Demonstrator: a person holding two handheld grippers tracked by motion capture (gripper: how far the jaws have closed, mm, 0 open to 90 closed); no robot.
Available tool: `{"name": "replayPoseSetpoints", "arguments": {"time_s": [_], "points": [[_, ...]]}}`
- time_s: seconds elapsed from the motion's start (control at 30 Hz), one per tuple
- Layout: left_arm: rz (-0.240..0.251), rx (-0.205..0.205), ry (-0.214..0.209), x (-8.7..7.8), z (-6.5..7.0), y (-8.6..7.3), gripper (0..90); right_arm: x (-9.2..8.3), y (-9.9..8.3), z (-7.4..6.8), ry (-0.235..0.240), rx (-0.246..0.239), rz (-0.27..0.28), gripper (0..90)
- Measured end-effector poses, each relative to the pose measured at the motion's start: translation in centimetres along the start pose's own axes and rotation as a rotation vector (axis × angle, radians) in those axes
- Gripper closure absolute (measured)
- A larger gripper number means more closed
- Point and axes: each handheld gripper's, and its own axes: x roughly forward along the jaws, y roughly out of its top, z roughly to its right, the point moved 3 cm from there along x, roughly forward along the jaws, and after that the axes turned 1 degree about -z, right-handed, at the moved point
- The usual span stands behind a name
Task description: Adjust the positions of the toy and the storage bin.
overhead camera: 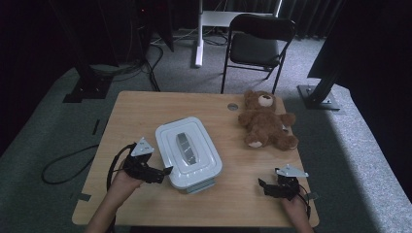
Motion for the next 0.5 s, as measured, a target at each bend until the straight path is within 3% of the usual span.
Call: {"name": "replayPoseSetpoints", "arguments": {"time_s": [0.17,0.37,0.5], "points": [[-0.016,0.025,-0.01,0.6,0.6,1.1,1.0,-0.1,-0.3,0.8,-0.041,0.051,-0.002,13.3],[-0.036,0.01,-0.013,1.7,1.2,2.2,0.9,0.1,-0.3,1.1,-0.088,0.081,-0.018,13.1],[-0.051,0.01,-0.034,2.5,1.5,2.7,1.0,0.3,-0.3,1.1,-0.084,0.078,-0.04,13.2]]}}
